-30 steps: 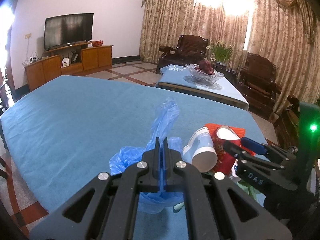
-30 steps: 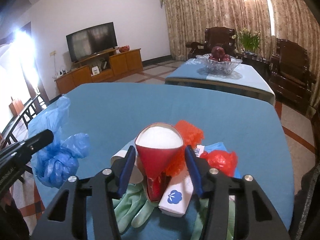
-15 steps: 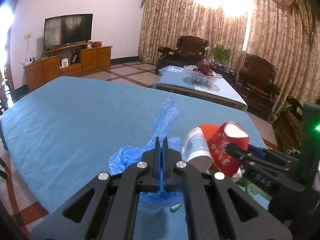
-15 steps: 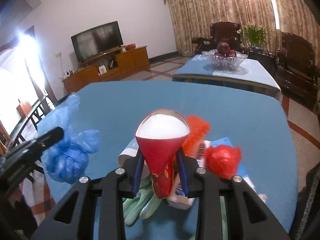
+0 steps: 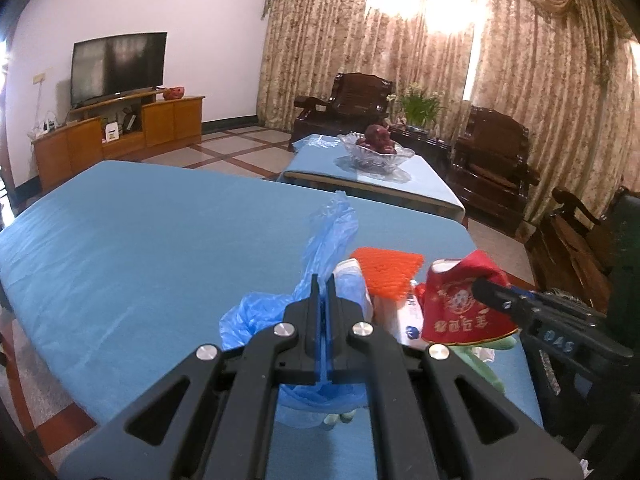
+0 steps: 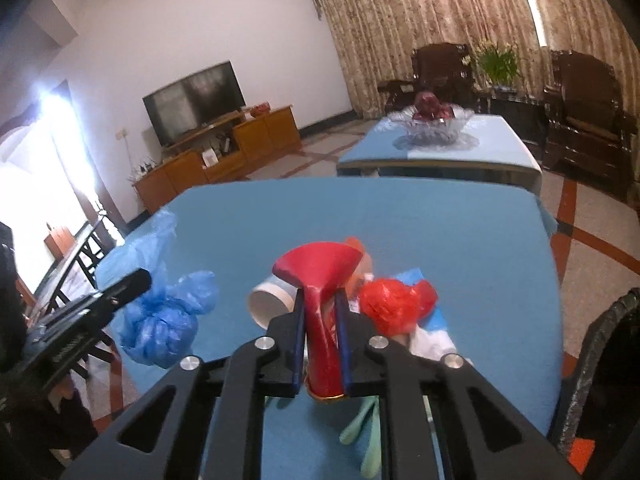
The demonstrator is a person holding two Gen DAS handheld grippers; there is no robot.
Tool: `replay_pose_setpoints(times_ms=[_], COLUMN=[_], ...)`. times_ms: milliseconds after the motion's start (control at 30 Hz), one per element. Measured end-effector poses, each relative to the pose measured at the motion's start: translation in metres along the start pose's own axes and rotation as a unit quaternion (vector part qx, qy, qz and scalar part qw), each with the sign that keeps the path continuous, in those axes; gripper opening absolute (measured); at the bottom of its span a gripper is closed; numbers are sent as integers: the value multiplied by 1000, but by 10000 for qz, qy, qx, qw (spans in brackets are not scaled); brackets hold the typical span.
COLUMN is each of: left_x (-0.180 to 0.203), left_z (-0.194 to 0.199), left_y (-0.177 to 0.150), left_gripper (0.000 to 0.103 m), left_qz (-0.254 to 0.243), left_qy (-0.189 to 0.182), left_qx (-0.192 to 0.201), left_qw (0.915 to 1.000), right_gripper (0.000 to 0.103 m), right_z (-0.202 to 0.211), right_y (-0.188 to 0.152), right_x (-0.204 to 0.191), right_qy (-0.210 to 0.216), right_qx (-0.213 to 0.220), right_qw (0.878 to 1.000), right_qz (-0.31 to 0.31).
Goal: Collect trash
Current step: 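Grasp the red paper cup with the right tool while the left tool holds the blue bag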
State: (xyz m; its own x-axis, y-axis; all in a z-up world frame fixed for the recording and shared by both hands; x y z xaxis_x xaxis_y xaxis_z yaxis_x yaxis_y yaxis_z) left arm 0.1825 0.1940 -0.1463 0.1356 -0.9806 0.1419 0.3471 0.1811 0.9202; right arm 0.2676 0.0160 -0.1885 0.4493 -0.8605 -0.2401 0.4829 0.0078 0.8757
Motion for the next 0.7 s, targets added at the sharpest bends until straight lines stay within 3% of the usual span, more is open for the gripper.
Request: replay_pose_setpoints(times_ms=[233, 700], left_x=[14, 67], left_z=[2, 17], left_y=[-7, 28], left_gripper=[1, 1], left_qz=[-78, -214], left_qy=[-52, -512], left_qx=[-62, 336], left_qw=[9999, 9979], right_gripper=[13, 12], right_z=[-1, 69], right_y=[-12, 51], right_x=[0, 0], right_qy=[28, -65], right_qx=[-105, 813], right_qw=[9999, 9966], right_qz=[-50, 86])
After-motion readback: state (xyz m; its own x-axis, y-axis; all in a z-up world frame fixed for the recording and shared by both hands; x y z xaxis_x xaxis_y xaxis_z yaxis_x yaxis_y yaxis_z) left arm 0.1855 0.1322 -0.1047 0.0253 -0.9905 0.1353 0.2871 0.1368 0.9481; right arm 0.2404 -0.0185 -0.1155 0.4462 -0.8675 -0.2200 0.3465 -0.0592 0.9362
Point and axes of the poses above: each gripper's, at about its wrist camera, not at the fingertips, and z roughly against the way its jaws point, x to its right, y to its top, the point moved 8 cm from there along -z, roughly the way its jaws point, and after that the axes turned 10 degrees about x, right-handed, at the moved point
